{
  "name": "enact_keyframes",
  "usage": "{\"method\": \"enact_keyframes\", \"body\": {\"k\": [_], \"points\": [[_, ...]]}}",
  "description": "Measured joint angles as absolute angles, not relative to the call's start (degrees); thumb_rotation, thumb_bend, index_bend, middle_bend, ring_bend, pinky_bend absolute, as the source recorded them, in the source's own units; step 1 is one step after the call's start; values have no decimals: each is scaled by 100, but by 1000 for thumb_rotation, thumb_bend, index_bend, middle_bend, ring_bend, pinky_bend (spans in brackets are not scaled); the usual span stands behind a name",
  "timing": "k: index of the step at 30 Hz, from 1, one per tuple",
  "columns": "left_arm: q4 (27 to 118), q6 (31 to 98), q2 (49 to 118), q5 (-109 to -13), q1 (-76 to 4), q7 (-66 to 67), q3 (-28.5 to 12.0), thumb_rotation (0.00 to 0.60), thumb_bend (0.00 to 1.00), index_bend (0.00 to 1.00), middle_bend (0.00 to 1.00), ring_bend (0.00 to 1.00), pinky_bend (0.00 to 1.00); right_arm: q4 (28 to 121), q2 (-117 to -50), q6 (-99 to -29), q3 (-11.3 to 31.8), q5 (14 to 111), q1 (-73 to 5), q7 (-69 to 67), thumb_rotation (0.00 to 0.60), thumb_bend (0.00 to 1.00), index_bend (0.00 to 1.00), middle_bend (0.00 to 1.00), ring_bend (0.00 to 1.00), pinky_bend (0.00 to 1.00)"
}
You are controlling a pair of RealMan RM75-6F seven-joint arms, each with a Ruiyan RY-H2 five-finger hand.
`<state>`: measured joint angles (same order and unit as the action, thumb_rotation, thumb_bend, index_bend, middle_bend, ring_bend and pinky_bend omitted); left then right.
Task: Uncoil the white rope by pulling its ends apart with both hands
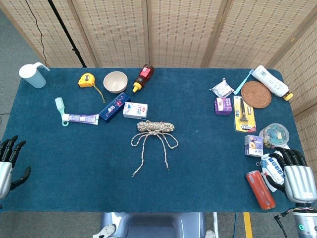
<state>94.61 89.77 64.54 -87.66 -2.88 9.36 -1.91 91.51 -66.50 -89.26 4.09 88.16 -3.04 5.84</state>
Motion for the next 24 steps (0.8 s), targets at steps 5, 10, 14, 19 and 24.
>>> {"method": "enact_keyframes", "body": {"k": [5,10,14,19,24], "points": [[9477,8934,6466,-8778,-303,959,-180,523,337,141,64,74,8,9140,-6651,-8918,400,8805,-293,560,600,196,330,229,213,150],[9508,8948,6454,-8794,-306,966,-190,522,337,137,64,74,8,9119,-6658,-8929,394,8816,-283,530,600,196,329,229,213,150],[9518,8975,6448,-8794,-303,963,-215,522,336,137,64,73,8,9109,-6663,-8943,396,8837,-284,502,600,196,329,229,213,151],[9516,8977,6452,-8802,-310,955,-227,524,337,137,64,75,8,9109,-6667,-8953,412,8847,-290,504,600,196,329,229,213,153],[9457,9024,6470,-8816,-299,921,-245,524,337,137,64,75,8,9115,-6674,-8942,420,8858,-306,508,600,196,330,229,213,154]]}}
